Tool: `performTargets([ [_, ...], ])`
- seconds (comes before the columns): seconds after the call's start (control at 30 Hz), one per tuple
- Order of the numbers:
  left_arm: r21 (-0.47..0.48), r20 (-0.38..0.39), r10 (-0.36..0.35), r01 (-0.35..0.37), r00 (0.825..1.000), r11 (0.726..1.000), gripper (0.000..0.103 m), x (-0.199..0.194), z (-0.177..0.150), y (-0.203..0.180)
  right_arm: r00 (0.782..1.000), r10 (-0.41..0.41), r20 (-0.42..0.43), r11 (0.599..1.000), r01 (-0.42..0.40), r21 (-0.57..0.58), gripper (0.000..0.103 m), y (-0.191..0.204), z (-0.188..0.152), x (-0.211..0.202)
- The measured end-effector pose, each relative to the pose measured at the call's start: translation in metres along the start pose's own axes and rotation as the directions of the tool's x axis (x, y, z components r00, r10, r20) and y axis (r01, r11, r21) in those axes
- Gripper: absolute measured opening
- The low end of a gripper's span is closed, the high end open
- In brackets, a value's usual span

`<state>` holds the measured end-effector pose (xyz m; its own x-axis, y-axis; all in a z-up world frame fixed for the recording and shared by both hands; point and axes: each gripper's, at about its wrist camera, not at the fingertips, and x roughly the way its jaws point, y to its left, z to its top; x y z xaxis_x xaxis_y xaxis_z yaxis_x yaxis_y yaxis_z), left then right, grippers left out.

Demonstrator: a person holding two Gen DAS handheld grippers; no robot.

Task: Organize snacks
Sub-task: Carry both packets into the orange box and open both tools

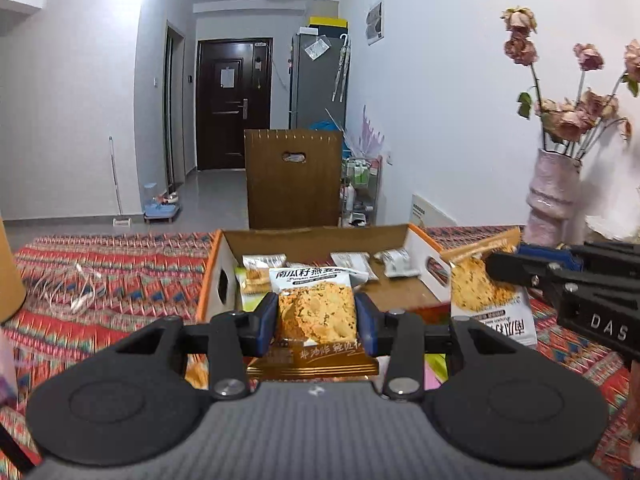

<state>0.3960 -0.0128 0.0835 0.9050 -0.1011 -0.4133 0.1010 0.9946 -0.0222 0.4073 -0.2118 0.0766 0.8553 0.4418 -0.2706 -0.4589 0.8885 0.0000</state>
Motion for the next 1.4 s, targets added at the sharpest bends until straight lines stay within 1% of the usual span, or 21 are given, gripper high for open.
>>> performTargets([
  [0.27, -0.028, -0.035, 0.016, -0.017, 0.999, 0.999, 0.042, 0.073, 0.016, 0.034, 0.997, 0.068, -0.034, 0.997, -0.067, 0.041, 0.014, -0.012, 0.022, 0.083],
  [0.37, -0.039, -0.070, 0.013, -0.016, 0.997, 0.999, 0.042, 0.104, 0.017, 0.045, 0.993, 0.103, -0.056, 0.992, -0.098, 0.083, 0.014, -0.013, 0.024, 0.119],
  [0.4, -0.040, -0.089, 0.026, -0.030, 0.996, 0.999, 0.042, 0.113, 0.014, 0.048, 0.990, 0.121, -0.074, 0.988, -0.113, 0.104, 0.014, -0.013, 0.023, 0.132],
  [0.5, -0.050, -0.147, 0.033, -0.041, 0.989, 0.998, 0.042, 0.137, 0.004, 0.055, 0.979, 0.156, -0.131, 0.979, -0.136, 0.152, 0.014, -0.009, 0.017, 0.173],
  [0.57, -0.045, -0.168, 0.032, -0.040, 0.985, 0.998, 0.042, 0.145, -0.001, 0.059, 0.972, 0.150, -0.178, 0.982, -0.126, 0.140, 0.014, -0.003, 0.006, 0.193],
  [0.67, -0.025, -0.192, 0.025, -0.031, 0.981, 0.999, 0.042, 0.153, -0.009, 0.060, 0.959, 0.147, -0.242, 0.986, -0.122, 0.118, 0.014, 0.007, -0.011, 0.209],
  [0.7, -0.012, -0.198, 0.033, -0.036, 0.980, 0.999, 0.044, 0.156, -0.013, 0.060, 0.955, 0.152, -0.255, 0.985, -0.123, 0.123, 0.015, 0.008, -0.017, 0.210],
  [0.77, 0.035, -0.172, 0.044, -0.039, 0.984, 0.999, 0.048, 0.155, -0.018, 0.056, 0.948, 0.166, -0.273, 0.980, -0.128, 0.152, 0.017, 0.005, -0.024, 0.215],
  [0.8, 0.037, -0.172, 0.047, -0.041, 0.984, 0.998, 0.050, 0.155, -0.018, 0.054, 0.945, 0.172, -0.277, 0.976, -0.126, 0.176, 0.017, 0.001, -0.027, 0.218],
  [0.83, 0.038, -0.173, 0.047, -0.041, 0.984, 0.998, 0.052, 0.155, -0.019, 0.054, 0.944, 0.169, -0.282, 0.973, -0.115, 0.198, 0.021, -0.002, -0.029, 0.219],
  [0.87, 0.034, -0.171, 0.036, -0.031, 0.985, 0.999, 0.056, 0.155, -0.020, 0.054, 0.944, 0.162, -0.288, 0.971, -0.101, 0.218, 0.036, -0.008, -0.029, 0.218],
  [0.9, 0.024, -0.168, 0.022, -0.018, 0.985, 1.000, 0.063, 0.154, -0.020, 0.054, 0.944, 0.157, -0.291, 0.968, -0.089, 0.236, 0.055, -0.011, -0.029, 0.218],
  [0.93, 0.017, -0.169, 0.012, -0.009, 0.985, 1.000, 0.064, 0.155, -0.019, 0.055, 0.945, 0.156, -0.288, 0.964, -0.082, 0.254, 0.063, -0.014, -0.031, 0.217],
  [0.97, 0.018, -0.167, 0.011, -0.008, 0.986, 1.000, 0.070, 0.153, -0.017, 0.054, 0.947, 0.153, -0.284, 0.962, -0.077, 0.264, 0.067, -0.016, -0.030, 0.217],
  [1.0, 0.023, -0.161, 0.010, -0.006, 0.987, 1.000, 0.079, 0.152, -0.016, 0.053, 0.948, 0.151, -0.280, 0.962, -0.075, 0.264, 0.066, -0.016, -0.029, 0.216],
  [1.07, 0.036, -0.147, 0.020, -0.014, 0.989, 0.999, 0.086, 0.148, -0.014, 0.049, 0.955, 0.130, -0.268, 0.969, -0.066, 0.237, 0.067, -0.014, -0.026, 0.212],
  [1.23, 0.048, -0.115, 0.056, -0.050, 0.992, 0.998, 0.086, 0.132, -0.008, 0.048, 0.975, 0.071, -0.211, 0.984, -0.033, 0.177, 0.068, -0.009, -0.008, 0.190],
  [1.27, 0.044, -0.103, 0.058, -0.054, 0.993, 0.998, 0.087, 0.126, -0.007, 0.049, 0.979, 0.059, -0.194, 0.985, -0.025, 0.171, 0.073, -0.009, -0.005, 0.181],
  [1.3, 0.034, -0.093, 0.062, -0.059, 0.994, 0.998, 0.089, 0.117, -0.007, 0.050, 0.983, 0.044, -0.180, 0.986, -0.015, 0.163, 0.082, -0.008, -0.003, 0.172],
  [1.37, 0.033, -0.078, 0.057, -0.054, 0.995, 0.998, 0.090, 0.096, -0.007, 0.053, 0.989, 0.007, -0.151, 0.990, 0.015, 0.138, 0.088, -0.007, -0.001, 0.148],
  [1.4, 0.041, -0.067, 0.055, -0.052, 0.996, 0.998, 0.092, 0.086, -0.007, 0.053, 0.990, -0.008, -0.139, 0.992, 0.026, 0.127, 0.088, -0.006, 0.000, 0.135],
])
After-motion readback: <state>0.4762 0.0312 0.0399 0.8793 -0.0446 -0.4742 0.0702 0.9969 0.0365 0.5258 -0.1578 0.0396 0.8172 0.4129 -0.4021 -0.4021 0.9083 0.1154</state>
